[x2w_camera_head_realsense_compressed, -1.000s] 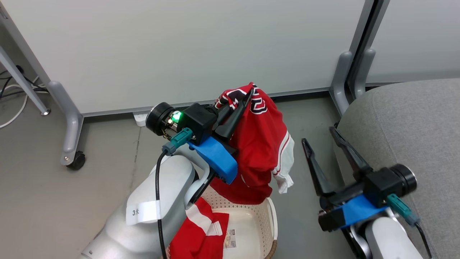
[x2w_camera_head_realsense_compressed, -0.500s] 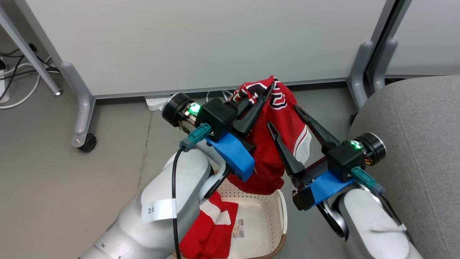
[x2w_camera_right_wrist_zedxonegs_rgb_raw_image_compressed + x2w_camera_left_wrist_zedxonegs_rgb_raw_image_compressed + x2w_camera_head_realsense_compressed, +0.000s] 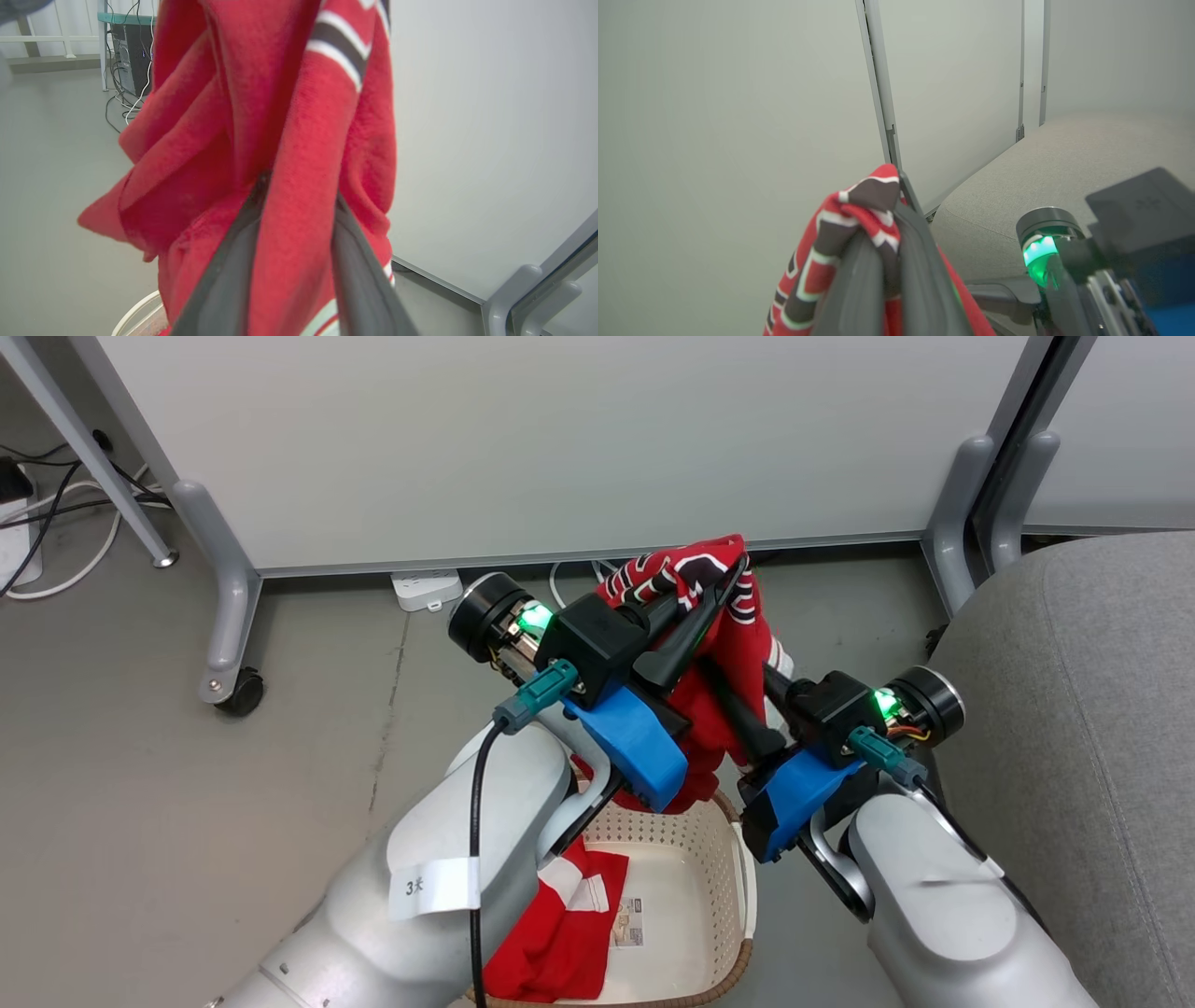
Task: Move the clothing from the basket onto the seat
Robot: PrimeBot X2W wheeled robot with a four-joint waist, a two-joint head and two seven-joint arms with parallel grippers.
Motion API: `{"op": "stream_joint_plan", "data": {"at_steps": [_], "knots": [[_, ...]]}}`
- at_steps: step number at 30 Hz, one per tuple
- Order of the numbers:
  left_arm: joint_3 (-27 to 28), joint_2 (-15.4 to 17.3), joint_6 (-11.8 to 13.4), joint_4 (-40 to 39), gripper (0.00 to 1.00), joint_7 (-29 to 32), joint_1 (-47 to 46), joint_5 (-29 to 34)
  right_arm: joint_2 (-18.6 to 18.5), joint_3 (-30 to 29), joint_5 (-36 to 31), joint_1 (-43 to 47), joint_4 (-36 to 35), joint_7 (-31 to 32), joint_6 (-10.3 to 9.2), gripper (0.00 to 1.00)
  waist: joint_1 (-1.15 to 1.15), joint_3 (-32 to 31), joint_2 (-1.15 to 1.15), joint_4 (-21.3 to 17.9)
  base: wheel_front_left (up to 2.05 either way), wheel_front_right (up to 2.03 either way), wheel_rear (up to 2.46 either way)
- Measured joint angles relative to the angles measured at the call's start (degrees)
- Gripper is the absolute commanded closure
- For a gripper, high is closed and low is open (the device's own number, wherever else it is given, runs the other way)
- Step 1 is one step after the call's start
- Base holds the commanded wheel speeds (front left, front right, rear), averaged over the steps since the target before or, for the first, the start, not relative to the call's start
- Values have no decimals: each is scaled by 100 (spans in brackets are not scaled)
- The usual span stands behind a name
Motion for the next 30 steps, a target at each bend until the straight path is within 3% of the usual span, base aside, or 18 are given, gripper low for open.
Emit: {"op": "stream_joint_plan", "data": {"at_steps": [25, 26, 27, 30], "knots": [[27, -14, 0, 41, 100, -7, 6, 37, 42, -121, 174, -46, -201, 1, 0, 100, 0, -6, 0, -98, 0, 0, 0], [37, -14, 0, 56, 56, -7, 6, 40, 37, -144, 179, -41, -222, 1, 0, 100, 0, 4, 0, -107, 0, 0, 0], [44, -13, 0, 77, 0, -7, 6, 54, 32, -181, 194, -30, -242, 2, 0, 100, 0, 12, 0, -116, 0, 0, 0], [62, -14, 0, 93, 0, -7, 7, 80, 2, -343, 205, -18, -300, 1, 0, 100, 0, 40, 0, -143, 0, 0, 0]]}}
